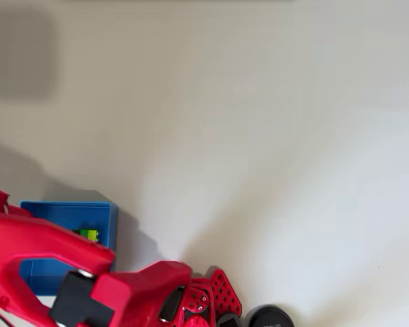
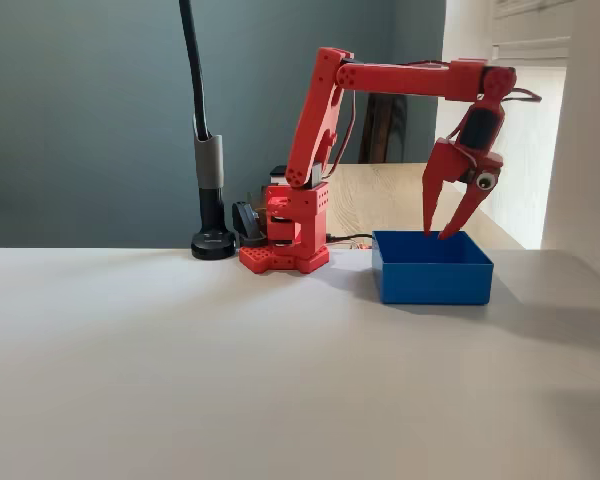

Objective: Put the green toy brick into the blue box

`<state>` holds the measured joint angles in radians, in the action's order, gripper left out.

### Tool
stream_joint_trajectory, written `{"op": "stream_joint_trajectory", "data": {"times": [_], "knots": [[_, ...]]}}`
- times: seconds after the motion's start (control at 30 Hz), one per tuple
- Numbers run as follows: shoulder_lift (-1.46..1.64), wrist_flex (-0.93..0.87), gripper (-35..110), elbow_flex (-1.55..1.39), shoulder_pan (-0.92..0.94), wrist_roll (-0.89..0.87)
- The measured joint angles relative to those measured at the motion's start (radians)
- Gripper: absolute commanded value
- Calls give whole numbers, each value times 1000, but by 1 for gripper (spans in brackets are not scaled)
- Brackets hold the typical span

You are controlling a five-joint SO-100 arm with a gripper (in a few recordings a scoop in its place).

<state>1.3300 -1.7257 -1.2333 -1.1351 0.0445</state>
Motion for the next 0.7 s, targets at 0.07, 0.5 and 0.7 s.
{"op": "stream_joint_trajectory", "data": {"times": [0.07,0.5,0.7], "knots": [[20,0,0,26,0,3],[390,29,0,87,324,-48],[512,178,0,-81,640,-21]]}}
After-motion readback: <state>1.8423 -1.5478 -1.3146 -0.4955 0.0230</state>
